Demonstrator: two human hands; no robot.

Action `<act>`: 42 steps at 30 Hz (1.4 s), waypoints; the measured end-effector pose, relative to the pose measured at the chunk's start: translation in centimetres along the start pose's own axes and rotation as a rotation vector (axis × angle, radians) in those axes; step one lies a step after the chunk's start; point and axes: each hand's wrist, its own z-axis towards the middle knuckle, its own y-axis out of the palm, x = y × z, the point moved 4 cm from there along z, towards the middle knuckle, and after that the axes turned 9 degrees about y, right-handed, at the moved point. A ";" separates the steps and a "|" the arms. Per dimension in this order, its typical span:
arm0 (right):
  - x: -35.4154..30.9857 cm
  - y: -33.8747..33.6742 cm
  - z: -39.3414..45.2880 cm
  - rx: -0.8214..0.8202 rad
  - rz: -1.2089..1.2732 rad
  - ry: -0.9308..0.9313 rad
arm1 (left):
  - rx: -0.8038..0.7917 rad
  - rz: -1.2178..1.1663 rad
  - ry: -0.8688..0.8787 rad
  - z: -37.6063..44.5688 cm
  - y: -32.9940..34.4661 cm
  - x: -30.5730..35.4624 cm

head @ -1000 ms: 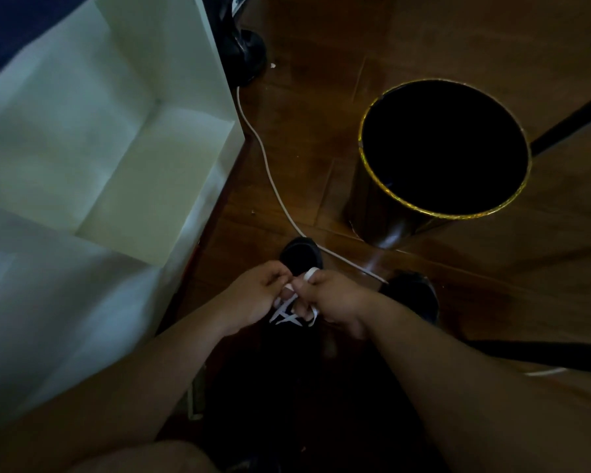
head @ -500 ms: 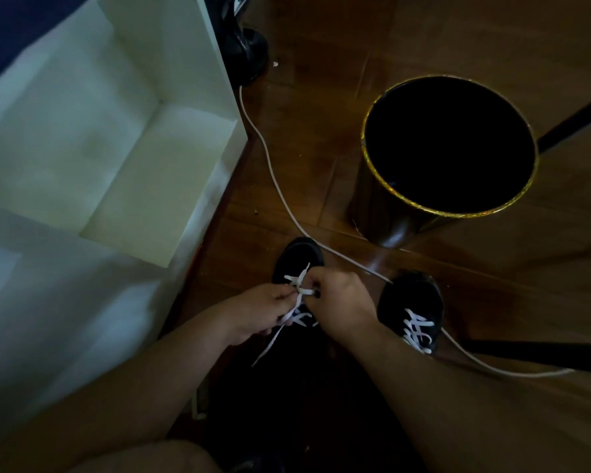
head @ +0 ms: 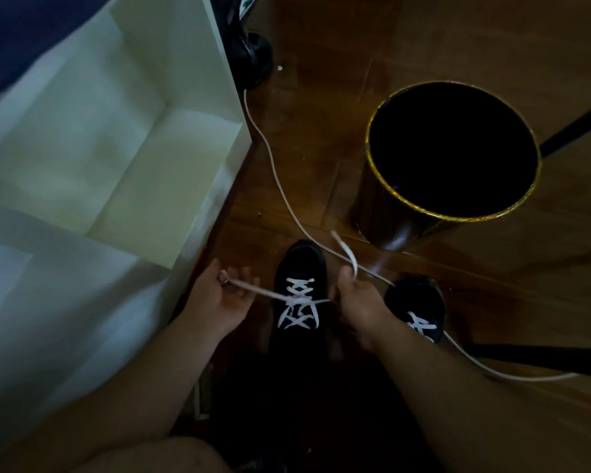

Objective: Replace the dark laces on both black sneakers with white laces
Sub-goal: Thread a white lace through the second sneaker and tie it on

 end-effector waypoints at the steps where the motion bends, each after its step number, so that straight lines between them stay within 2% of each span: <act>1: 0.8 -1.1 0.5 0.068 -0.068 0.022 | 0.043 0.022 0.023 0.5 -1.0 0.3; 2: 1.6 -2.3 0.9 0.140 -0.158 0.050 | 0.086 0.194 0.081 1.2 -2.5 0.7; 4: 2.9 -4.1 1.5 0.220 -0.304 0.090 | 0.103 0.810 0.281 1.9 -4.7 1.3; 5: 3.2 -4.5 1.6 0.212 -0.288 0.085 | 0.083 1.096 0.399 2.1 -5.1 1.5; 6: 3.3 -4.4 1.5 0.169 -0.201 0.080 | 0.027 1.238 0.445 1.7 -4.9 1.2; 9: 3.0 -3.2 0.9 -0.050 0.174 0.218 | -0.317 1.359 0.355 -1.2 -1.5 -0.5; 11: 2.6 -2.6 0.6 -0.127 0.395 0.309 | -0.577 1.515 0.294 -3.0 0.9 -1.9; 14: 1.5 -2.3 0.4 -0.124 0.639 0.313 | -0.900 1.861 0.465 -4.7 3.3 -4.6; 16: 1.4 -2.3 0.5 -0.094 0.745 0.286 | -0.991 1.969 0.499 -4.5 3.8 -6.2; 18: 1.3 -1.7 0.3 -0.081 0.704 0.229 | -0.964 2.007 0.483 -4.2 3.8 -6.7; 19: 1.7 -1.7 0.4 -0.001 0.533 0.166 | -0.920 1.998 0.474 -4.0 3.7 -6.7; 21: 1.7 -1.4 -0.3 0.138 0.010 -0.013 | -0.850 1.858 0.424 -3.2 3.4 -6.7; 23: 1.2 0.1 -1.5 0.087 -0.371 -0.224 | -0.821 1.597 0.308 -3.1 3.2 -6.6; 25: 1.2 1.3 -1.5 0.001 -0.514 -0.338 | -0.782 1.414 0.183 -3.2 3.6 -6.0; 28: 1.4 1.8 -1.6 -0.049 -0.465 -0.353 | -0.666 1.272 0.023 -3.7 4.1 -5.0; 30: 1.4 2.0 -1.3 -0.036 -0.482 -0.382 | -0.646 1.261 -0.015 -3.7 4.3 -4.8; 34: 1.0 2.0 -1.7 -0.052 -0.422 -0.363 | -0.706 1.384 0.104 -3.6 4.8 -4.6; 42: 2.9 4.8 -1.9 -0.200 -0.098 -0.131 | -0.896 1.446 0.393 -3.5 5.2 -4.1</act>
